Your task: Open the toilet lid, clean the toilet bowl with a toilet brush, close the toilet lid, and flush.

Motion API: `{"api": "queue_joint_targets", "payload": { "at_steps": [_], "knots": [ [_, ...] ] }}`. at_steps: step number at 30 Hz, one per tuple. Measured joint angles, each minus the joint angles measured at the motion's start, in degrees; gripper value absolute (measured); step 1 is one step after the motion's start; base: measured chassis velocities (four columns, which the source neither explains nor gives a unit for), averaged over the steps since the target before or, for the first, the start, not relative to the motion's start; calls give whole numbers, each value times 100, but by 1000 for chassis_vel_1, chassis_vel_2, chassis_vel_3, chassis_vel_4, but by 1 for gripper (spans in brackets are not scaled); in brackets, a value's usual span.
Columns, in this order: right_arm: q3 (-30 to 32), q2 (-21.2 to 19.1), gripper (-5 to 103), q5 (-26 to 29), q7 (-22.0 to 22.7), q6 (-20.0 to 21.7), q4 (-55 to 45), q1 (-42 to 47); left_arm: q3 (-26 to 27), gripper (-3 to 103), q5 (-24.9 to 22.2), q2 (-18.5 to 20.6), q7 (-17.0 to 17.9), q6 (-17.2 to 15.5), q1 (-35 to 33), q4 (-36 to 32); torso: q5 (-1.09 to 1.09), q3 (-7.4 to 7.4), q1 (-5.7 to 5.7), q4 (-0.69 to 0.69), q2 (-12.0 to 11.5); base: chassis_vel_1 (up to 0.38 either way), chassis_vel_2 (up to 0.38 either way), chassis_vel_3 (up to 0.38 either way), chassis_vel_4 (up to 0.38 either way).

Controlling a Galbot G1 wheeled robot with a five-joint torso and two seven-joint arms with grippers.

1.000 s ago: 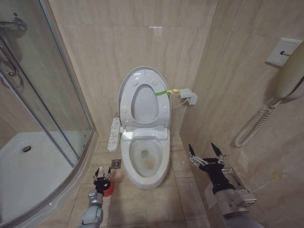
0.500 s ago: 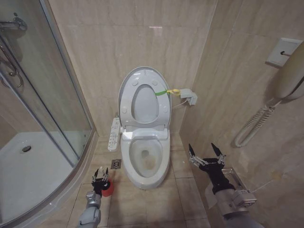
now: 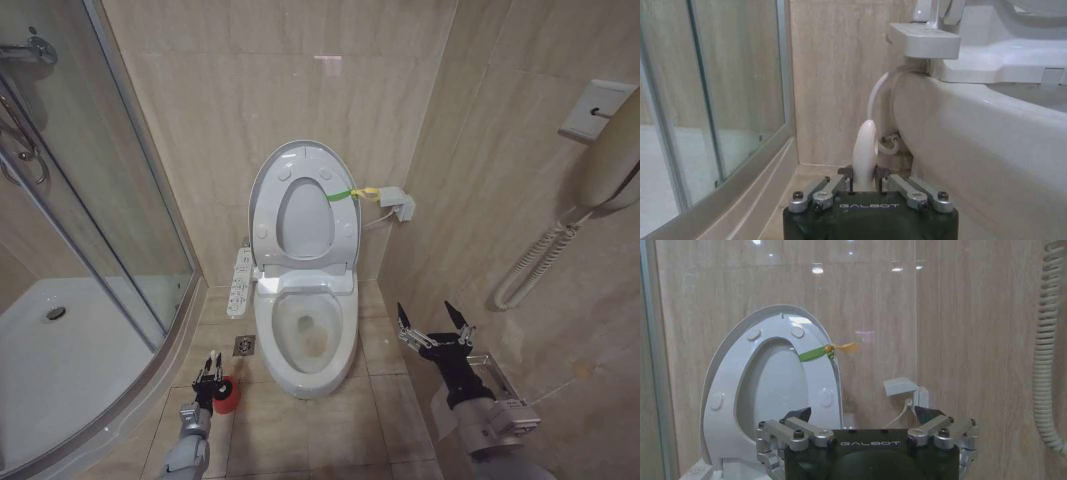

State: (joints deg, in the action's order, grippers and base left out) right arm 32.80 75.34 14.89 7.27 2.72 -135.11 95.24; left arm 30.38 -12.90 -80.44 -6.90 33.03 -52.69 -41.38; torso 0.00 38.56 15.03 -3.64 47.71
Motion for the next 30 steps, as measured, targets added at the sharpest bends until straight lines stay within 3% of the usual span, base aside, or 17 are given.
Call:
{"api": "queue_joint_targets", "payload": {
  "at_steps": [1, 2, 22, 27, 30],
  "knots": [
    [0, 0, 100, 0, 0, 0, 0, 0, 1, 34, 0, 2, -1, 7, 3, 9, 0, 0, 0, 0, 0, 0, 0, 0, 0],
    [0, 0, 100, 0, 0, 0, 0, 0, 3, 20, 0, 4, -1, 15, 6, 20, 0, 0, 0, 0, 0, 0, 0, 0, 0],
    [0, 0, 100, 0, 0, 0, 0, 0, 26, 20, 384, 109, 165, 52, -424, -678, -1, 0, 0, 0, 0, 0, 0, 0, 0],
    [0, 0, 100, 0, 0, 0, 0, 0, -15, 20, 451, 109, 343, 23, -660, -1322, -1, 0, 0, 0, 0, 0, 0, 0, 0],
    [0, 0, 100, 0, 0, 0, 0, 0, -40, 20, 495, 123, 455, -52, -940, -2109, 2, -1, 0, -4, 1, 0, 0, 0, 0]
  ]
}}
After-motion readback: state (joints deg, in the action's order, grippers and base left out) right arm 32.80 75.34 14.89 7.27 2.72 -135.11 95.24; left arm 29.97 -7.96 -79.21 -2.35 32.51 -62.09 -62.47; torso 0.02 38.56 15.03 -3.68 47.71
